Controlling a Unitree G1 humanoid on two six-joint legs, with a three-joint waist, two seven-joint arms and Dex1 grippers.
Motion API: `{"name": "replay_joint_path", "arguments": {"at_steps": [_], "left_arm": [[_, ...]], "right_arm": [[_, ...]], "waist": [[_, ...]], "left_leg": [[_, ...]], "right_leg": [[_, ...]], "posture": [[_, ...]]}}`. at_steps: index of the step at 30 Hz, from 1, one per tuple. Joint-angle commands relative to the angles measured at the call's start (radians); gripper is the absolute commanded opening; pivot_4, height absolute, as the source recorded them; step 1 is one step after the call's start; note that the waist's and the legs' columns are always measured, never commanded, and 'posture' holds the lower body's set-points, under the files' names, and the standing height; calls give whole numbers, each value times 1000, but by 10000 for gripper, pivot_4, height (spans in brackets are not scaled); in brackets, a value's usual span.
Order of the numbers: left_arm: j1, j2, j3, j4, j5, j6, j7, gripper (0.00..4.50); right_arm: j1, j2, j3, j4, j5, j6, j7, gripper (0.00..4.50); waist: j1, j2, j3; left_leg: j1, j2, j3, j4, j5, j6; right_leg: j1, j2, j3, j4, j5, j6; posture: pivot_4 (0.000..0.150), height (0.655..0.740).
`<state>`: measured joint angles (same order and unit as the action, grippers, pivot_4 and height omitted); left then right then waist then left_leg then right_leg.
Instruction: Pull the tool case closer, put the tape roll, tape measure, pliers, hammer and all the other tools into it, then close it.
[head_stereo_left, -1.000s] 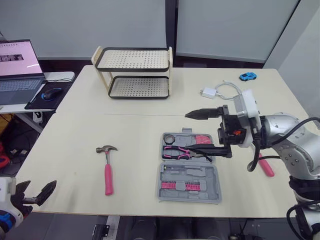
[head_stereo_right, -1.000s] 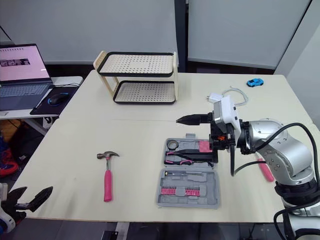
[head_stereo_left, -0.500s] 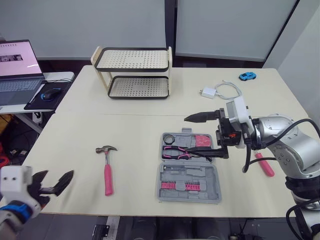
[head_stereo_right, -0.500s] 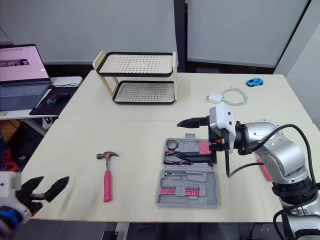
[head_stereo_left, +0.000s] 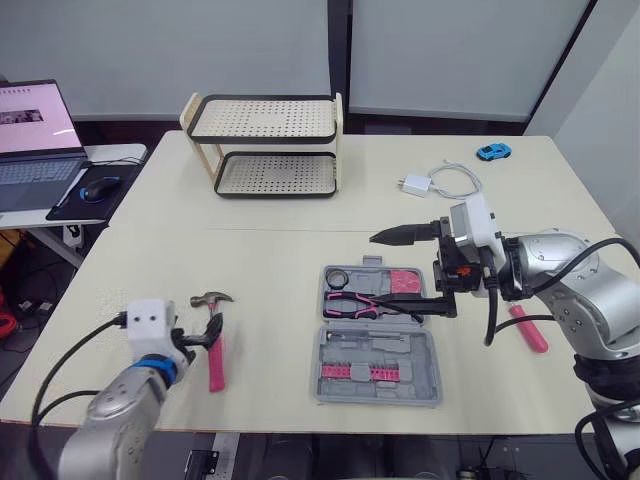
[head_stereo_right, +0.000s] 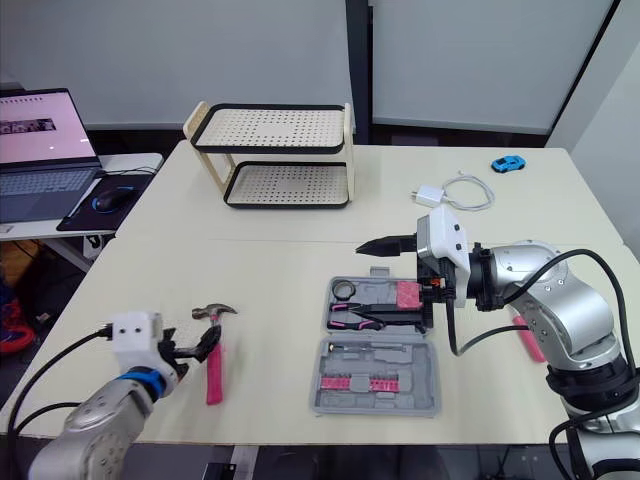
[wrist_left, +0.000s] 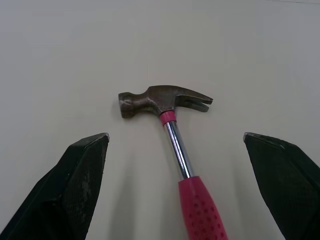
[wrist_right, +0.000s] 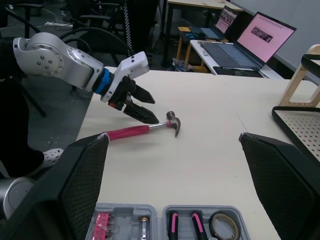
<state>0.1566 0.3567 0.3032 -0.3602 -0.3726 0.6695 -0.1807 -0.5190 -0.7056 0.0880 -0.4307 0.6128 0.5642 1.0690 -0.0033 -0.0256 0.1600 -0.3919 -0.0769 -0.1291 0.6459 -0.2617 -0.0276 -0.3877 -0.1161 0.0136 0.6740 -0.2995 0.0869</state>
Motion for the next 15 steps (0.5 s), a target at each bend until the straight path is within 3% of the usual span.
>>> {"name": "replay_joint_path", "arguments": {"at_steps": [1,15], "left_arm": [[-34,-8,-25,29,45,-23,26,45000],[-129,-34,-64,196,130,-43,57,45000]], "right_arm": [[-3,-14,-35,-42,19,8,-10,44811],[0,-36,-57,-78,31,43,-36,44811]], "waist": [[0,0,0],[1,0,0]], "left_leg": [[0,0,0,0,0,0],[0,0,0,0,0,0]], "right_leg": [[0,0,0,0,0,0],[0,0,0,0,0,0]], "posture": [[1500,7400],[1500,7400]]}}
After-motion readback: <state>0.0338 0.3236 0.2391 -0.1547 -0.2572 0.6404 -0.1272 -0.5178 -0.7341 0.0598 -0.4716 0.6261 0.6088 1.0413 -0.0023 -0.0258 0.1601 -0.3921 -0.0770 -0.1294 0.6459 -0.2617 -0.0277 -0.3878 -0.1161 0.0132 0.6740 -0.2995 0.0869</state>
